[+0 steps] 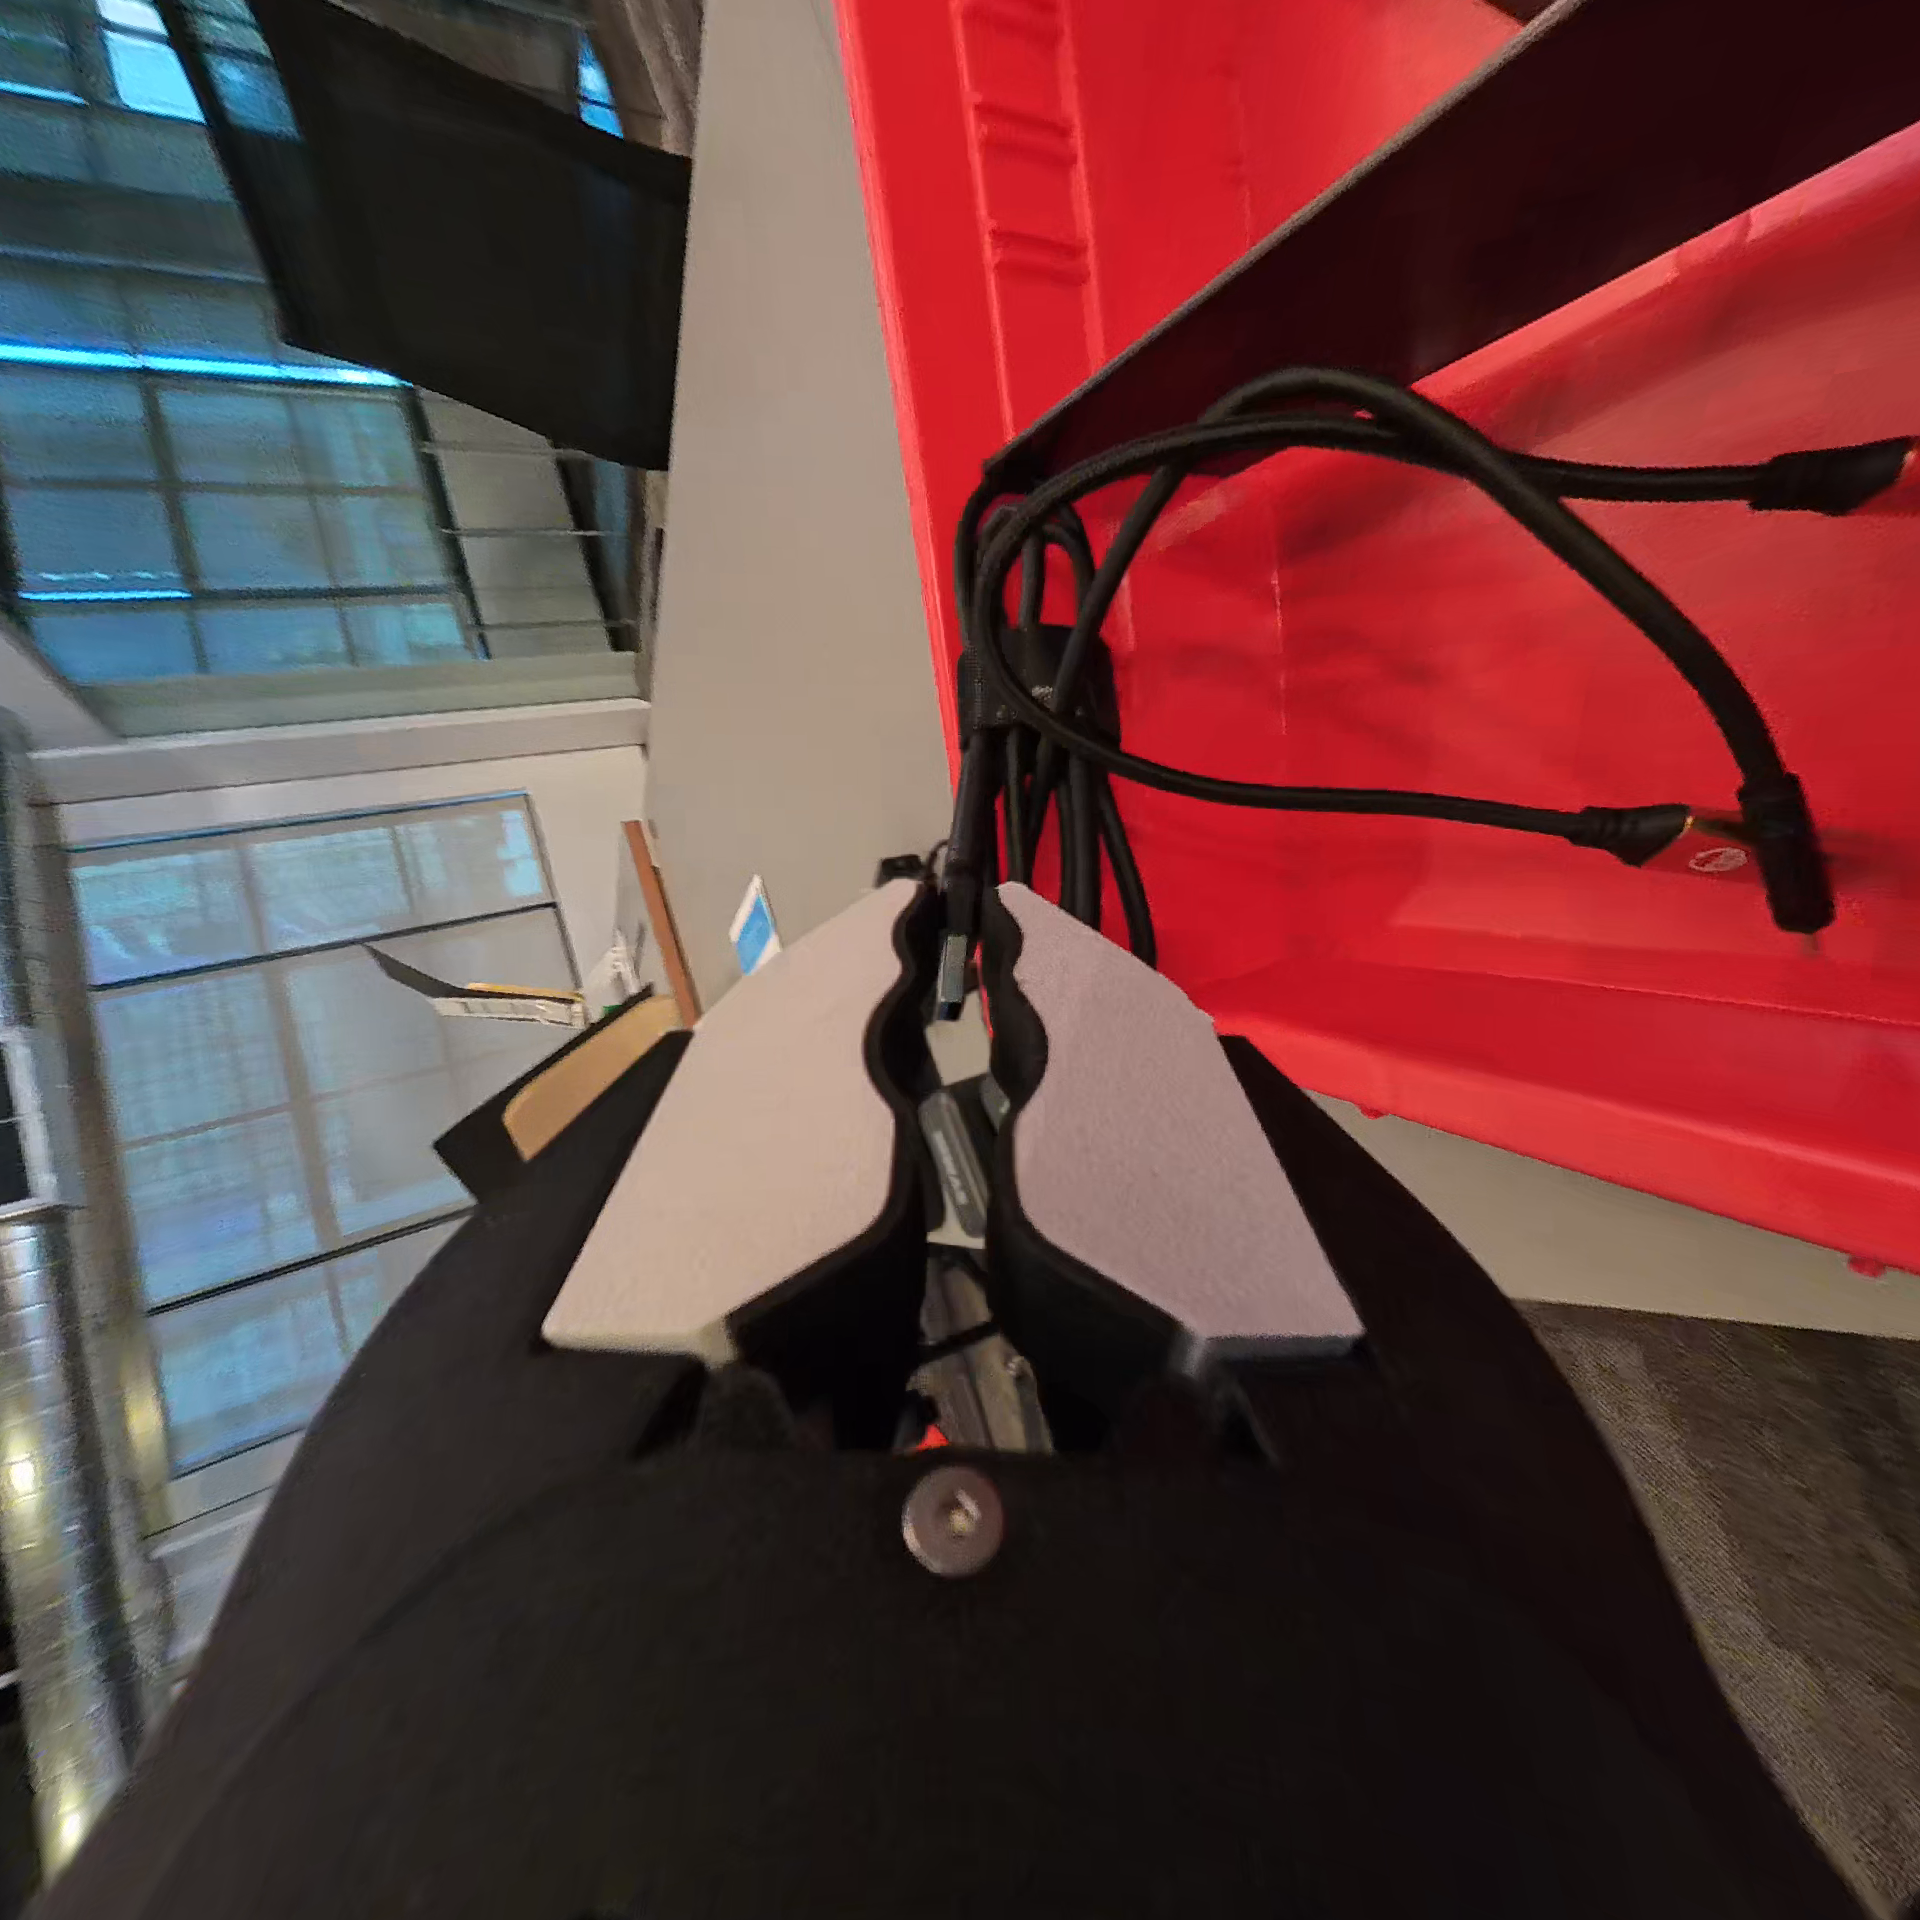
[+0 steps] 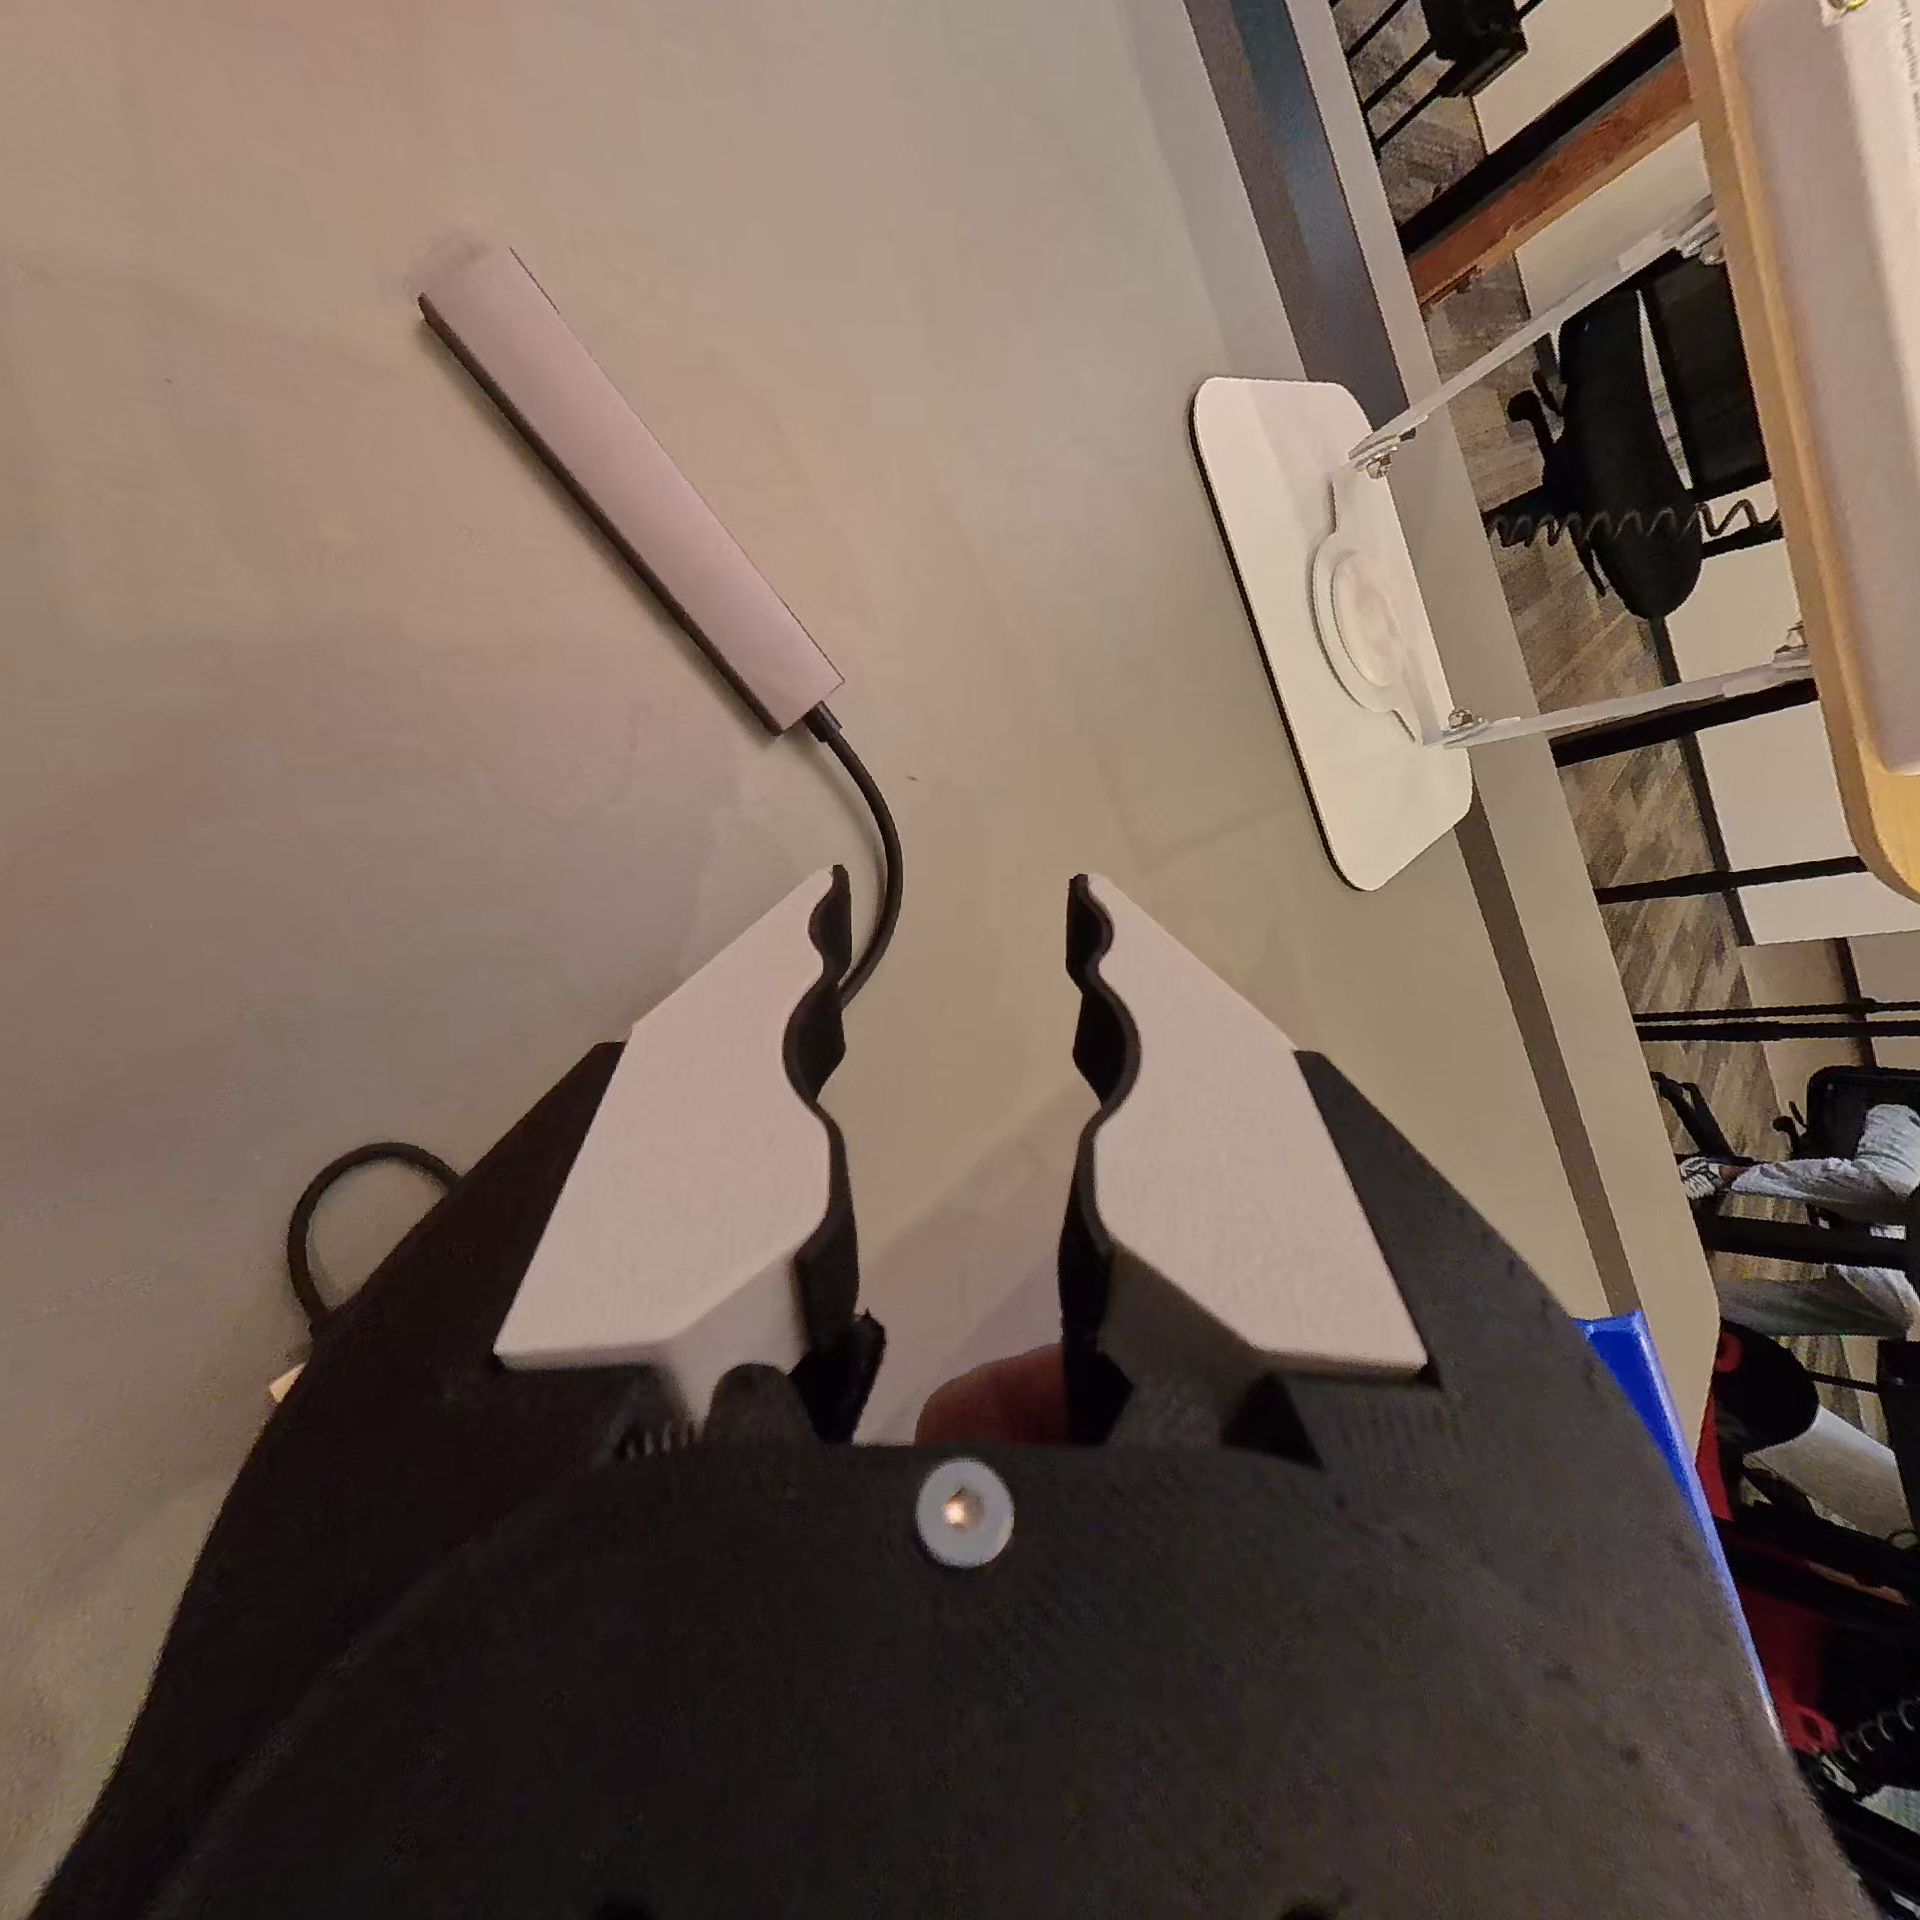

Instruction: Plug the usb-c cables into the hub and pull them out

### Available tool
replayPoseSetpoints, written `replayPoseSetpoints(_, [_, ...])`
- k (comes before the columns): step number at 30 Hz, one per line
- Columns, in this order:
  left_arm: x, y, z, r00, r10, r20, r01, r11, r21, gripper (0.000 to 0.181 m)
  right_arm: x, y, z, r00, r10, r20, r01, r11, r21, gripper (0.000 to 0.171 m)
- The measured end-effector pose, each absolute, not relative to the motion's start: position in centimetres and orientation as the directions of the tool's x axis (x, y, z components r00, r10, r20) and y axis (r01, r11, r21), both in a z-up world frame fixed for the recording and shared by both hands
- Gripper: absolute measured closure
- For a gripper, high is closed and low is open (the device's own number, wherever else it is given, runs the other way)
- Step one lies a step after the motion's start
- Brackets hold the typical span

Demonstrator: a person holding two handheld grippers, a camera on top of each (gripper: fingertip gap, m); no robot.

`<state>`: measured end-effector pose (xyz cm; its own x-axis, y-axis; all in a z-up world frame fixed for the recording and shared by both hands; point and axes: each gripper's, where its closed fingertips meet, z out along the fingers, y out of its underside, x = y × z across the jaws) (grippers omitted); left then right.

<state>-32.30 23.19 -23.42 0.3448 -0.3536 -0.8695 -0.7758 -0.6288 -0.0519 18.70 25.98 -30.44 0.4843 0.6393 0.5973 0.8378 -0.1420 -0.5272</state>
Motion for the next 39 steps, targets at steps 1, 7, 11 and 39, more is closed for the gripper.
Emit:
replayPoseSetpoints(1, [-32.2,23.4,-23.2,0.325,-0.34,-0.883,-0.785,-0.618,-0.051,0.174,18.8,26.0,-30.4,0.485,0.638,0.598,0.837,-0.143,-0.528,0.132])
replayPoseSetpoints(7, [-31.4,24.0,-22.0,0.227,-0.278,-0.933,-0.843,-0.536,-0.046,0.174,18.8,26.0,-30.5,0.487,0.637,0.597,0.837,-0.143,-0.529,0.132])
replayPoseSetpoints(11, [-30.9,23.9,-23.7,0.179,-0.333,-0.926,-0.863,-0.505,0.015,0.174,18.6,25.9,-30.3,0.486,0.638,0.598,0.836,-0.138,-0.532,0.132])
replayPoseSetpoints(39, [-32.0,24.5,-21.0,0.259,-0.199,-0.945,-0.841,-0.527,-0.12,0.174,18.8,25.7,-30.5,0.482,0.64,0.599,0.839,-0.139,-0.526,0.132])
